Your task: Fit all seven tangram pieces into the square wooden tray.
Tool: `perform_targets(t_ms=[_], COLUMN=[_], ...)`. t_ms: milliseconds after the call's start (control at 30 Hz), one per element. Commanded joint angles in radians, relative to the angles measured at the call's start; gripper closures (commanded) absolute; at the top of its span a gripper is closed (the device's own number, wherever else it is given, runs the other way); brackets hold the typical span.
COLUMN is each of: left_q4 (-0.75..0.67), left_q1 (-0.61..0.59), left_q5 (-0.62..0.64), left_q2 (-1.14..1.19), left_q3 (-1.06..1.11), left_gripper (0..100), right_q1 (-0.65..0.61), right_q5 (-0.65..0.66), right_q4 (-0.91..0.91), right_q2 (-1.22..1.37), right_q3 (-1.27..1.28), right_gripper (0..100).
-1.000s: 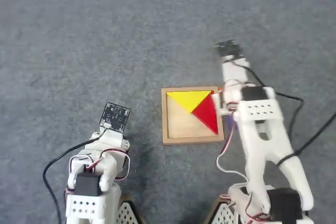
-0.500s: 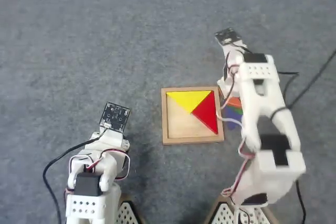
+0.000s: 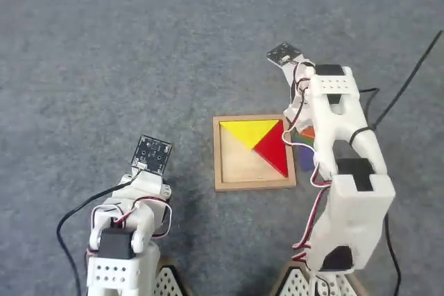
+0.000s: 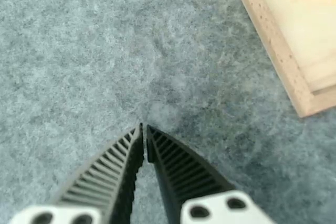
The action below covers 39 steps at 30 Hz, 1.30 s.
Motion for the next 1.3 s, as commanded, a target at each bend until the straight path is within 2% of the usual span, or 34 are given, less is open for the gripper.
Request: perform_targets(t_ms=[0, 200, 533, 767, 1000, 1267], left_q4=[0.005, 0.005, 0.005, 0.005, 0.005, 0.005], left_q1=[-0.005, -0.005, -0.005, -0.005, -0.005, -0.005], left_q5=[0.008, 0.008, 0.008, 0.008, 0.008, 0.008], left_q2=[-0.025, -0.025, -0.025, -0.025, -0.025, -0.025], left_q3=[-0.012, -0.012, -0.012, -0.012, -0.012, -0.012], left_gripper=[99, 99, 99, 99, 99, 99], right_q1=[0.005, -0.022, -0.019, -0.012, -0.012, 0.041], right_q5=[0.02, 0.061, 0.064, 0.046, -0.023, -0.025], right_q4=[0.044, 0.068, -0.058, -0.05, -0.059, -0.048], right_q2=[0.027, -0.007, -0.128, -0.131, -0.136, -0.211], right_q3=[0.006, 0.077, 0.304, 0.311, 0.307, 0.284], right_gripper=[76.4, 76.4, 76.6, 77.0, 87.7, 88.3])
